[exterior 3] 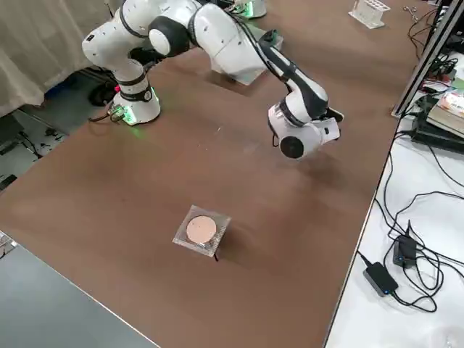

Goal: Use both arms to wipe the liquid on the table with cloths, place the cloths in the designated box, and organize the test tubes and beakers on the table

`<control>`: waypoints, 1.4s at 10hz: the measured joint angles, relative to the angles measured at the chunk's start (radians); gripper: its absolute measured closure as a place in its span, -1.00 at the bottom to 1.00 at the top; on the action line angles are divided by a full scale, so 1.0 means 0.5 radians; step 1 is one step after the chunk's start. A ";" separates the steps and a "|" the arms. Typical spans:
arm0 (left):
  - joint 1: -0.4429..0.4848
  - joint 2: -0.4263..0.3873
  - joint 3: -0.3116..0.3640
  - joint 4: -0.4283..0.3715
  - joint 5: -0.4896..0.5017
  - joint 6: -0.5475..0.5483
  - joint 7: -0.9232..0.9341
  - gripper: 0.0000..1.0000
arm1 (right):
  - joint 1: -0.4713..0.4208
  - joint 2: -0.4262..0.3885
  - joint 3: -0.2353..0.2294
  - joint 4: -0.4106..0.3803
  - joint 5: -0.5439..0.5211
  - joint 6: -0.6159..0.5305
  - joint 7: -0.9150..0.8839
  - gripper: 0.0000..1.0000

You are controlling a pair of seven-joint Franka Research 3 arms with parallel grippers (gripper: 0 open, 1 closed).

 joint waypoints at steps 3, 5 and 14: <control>0.000 0.024 -0.032 0.029 0.000 0.002 -0.027 -0.97 | -0.270 -0.077 -0.002 0.067 -0.208 -0.474 0.054 -0.01; 0.001 0.027 -0.033 0.054 0.000 0.002 -0.037 -0.97 | -0.481 -0.080 -0.004 0.104 -0.342 -0.791 0.062 -0.01; 0.001 0.034 -0.035 0.058 0.000 0.002 -0.037 -0.97 | -1.327 -0.083 0.005 0.278 -0.698 -1.327 -0.012 -0.01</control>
